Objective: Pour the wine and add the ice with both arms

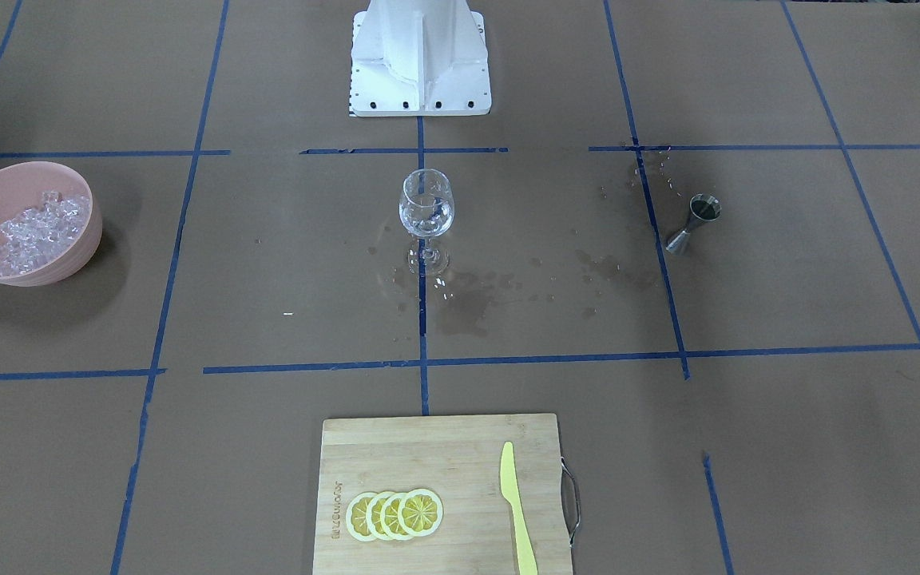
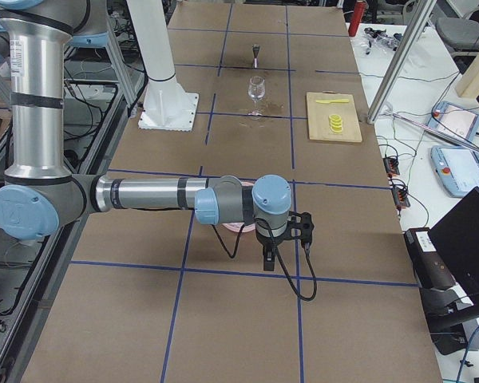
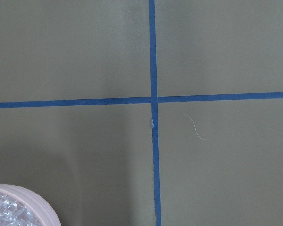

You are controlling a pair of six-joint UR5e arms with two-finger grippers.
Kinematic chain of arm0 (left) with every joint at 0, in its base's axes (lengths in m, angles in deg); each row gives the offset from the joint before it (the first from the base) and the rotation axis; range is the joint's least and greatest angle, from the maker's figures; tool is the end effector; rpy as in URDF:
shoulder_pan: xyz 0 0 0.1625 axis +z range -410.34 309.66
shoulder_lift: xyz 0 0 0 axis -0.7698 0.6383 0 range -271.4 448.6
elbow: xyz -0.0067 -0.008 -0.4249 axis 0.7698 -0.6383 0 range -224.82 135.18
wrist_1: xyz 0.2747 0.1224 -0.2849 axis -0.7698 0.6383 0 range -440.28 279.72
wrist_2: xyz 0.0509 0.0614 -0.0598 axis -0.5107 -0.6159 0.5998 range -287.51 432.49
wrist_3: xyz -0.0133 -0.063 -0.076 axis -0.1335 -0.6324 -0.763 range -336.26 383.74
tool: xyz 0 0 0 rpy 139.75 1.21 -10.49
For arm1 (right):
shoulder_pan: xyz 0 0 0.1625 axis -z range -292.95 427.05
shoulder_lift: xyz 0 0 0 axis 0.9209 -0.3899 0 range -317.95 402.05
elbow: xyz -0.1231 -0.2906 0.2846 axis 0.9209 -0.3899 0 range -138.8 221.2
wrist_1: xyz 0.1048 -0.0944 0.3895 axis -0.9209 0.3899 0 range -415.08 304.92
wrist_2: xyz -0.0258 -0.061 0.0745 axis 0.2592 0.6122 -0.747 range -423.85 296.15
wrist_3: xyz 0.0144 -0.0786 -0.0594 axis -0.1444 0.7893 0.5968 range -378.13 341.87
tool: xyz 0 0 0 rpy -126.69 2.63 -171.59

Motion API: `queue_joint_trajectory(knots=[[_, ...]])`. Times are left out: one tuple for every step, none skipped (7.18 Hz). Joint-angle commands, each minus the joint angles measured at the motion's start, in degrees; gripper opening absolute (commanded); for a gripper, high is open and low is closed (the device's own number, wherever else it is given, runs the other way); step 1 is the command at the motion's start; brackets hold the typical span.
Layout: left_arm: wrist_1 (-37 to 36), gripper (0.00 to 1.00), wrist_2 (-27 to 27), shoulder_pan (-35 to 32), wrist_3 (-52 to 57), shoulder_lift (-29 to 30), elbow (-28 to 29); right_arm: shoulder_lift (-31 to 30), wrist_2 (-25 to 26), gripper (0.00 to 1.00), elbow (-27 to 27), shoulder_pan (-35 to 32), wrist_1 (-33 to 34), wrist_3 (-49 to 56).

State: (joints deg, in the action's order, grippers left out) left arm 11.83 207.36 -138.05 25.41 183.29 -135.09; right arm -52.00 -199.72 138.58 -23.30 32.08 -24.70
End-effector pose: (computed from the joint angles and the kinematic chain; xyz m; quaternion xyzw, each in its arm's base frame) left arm -0.0417 -0.5352 0.6099 0.0549 0.3812 0.0553 0.9212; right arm 0.0647 -0.4678 0.6219 0.0284 -0.3912 0.0345 0.9192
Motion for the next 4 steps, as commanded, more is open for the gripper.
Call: queue_joint_trajectory(knots=[[0.0,1.00,0.0,0.0,-0.3,0.4,-0.1,0.0,0.0,1.00,0.2,0.0,0.0,0.1],[-0.1,1.00,0.0,0.0,-0.7,0.6,-2.9,0.0,-0.1,1.00,0.2,0.0,0.0,0.1],[-0.3,1.00,-0.2,0.1,-2.3,0.9,-9.4,0.1,-0.4,1.00,0.5,0.0,-0.1,-0.3],[-0.3,1.00,-0.4,1.7,-2.3,0.7,-16.1,0.1,-0.4,1.00,0.6,0.0,-0.1,-0.3]])
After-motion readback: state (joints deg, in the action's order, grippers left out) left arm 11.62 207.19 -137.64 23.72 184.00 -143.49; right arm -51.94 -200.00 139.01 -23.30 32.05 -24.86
